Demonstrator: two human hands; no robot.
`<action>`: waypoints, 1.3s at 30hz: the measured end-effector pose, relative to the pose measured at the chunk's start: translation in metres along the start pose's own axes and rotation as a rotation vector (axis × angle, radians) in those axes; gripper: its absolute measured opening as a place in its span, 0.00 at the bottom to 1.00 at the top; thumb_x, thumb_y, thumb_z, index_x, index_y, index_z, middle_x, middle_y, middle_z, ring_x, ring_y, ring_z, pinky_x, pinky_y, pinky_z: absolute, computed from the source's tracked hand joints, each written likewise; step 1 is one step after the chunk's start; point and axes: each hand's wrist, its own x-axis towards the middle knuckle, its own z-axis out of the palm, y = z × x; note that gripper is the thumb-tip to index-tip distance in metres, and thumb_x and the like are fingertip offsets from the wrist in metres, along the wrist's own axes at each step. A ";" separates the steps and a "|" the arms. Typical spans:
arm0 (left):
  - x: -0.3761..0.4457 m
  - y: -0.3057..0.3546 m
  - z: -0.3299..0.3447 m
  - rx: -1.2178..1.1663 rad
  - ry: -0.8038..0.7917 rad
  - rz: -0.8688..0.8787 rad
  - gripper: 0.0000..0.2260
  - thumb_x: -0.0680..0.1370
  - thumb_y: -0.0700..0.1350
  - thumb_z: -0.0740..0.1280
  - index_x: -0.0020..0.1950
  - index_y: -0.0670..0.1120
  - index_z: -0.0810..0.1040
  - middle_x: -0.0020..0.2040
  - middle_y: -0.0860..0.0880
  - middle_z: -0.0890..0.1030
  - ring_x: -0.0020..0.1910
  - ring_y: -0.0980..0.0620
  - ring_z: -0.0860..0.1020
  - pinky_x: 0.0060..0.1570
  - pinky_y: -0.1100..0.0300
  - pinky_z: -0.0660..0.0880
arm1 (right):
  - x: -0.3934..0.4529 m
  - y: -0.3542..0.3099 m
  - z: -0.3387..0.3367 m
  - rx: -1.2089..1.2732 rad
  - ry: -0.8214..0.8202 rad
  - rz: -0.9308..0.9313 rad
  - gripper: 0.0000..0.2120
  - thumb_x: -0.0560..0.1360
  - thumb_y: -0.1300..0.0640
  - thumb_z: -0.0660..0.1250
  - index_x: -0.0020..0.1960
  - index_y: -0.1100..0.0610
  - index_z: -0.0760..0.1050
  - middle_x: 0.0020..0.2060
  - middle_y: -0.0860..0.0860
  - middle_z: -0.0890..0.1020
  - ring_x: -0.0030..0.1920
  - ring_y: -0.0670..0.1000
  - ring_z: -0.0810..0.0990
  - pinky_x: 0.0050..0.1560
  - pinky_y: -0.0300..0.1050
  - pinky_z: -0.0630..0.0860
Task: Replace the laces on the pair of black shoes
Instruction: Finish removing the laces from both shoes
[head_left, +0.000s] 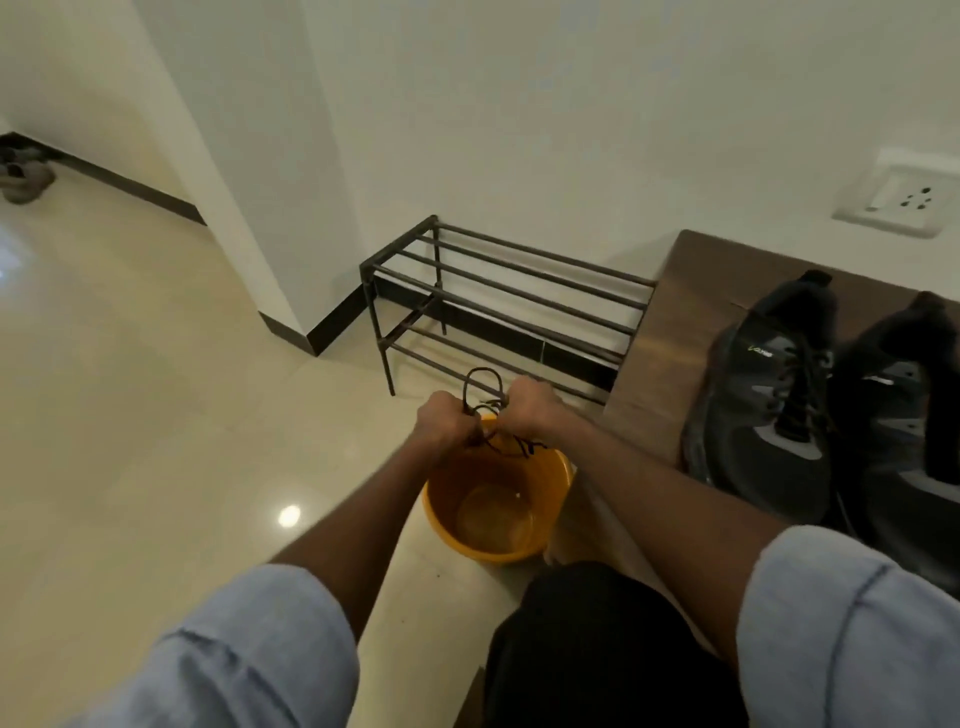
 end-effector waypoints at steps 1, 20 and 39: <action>0.005 -0.007 0.003 0.124 0.002 -0.004 0.04 0.75 0.38 0.75 0.46 0.39 0.81 0.45 0.39 0.85 0.44 0.43 0.86 0.49 0.46 0.84 | 0.004 0.002 0.004 -0.054 -0.062 -0.006 0.15 0.73 0.55 0.77 0.54 0.60 0.77 0.41 0.53 0.79 0.40 0.50 0.79 0.38 0.44 0.77; -0.105 0.164 0.078 0.215 0.011 0.720 0.16 0.84 0.53 0.65 0.68 0.48 0.79 0.61 0.47 0.83 0.60 0.49 0.80 0.62 0.53 0.76 | -0.149 0.146 -0.129 -0.046 0.985 -0.145 0.12 0.78 0.58 0.66 0.60 0.53 0.81 0.63 0.52 0.79 0.63 0.57 0.76 0.63 0.55 0.75; -0.183 0.200 0.184 0.516 -0.178 0.627 0.56 0.64 0.66 0.80 0.82 0.58 0.48 0.76 0.45 0.63 0.73 0.37 0.67 0.71 0.39 0.70 | -0.231 0.265 -0.157 -0.226 0.538 0.160 0.37 0.76 0.45 0.74 0.80 0.53 0.65 0.83 0.51 0.53 0.82 0.58 0.50 0.77 0.57 0.66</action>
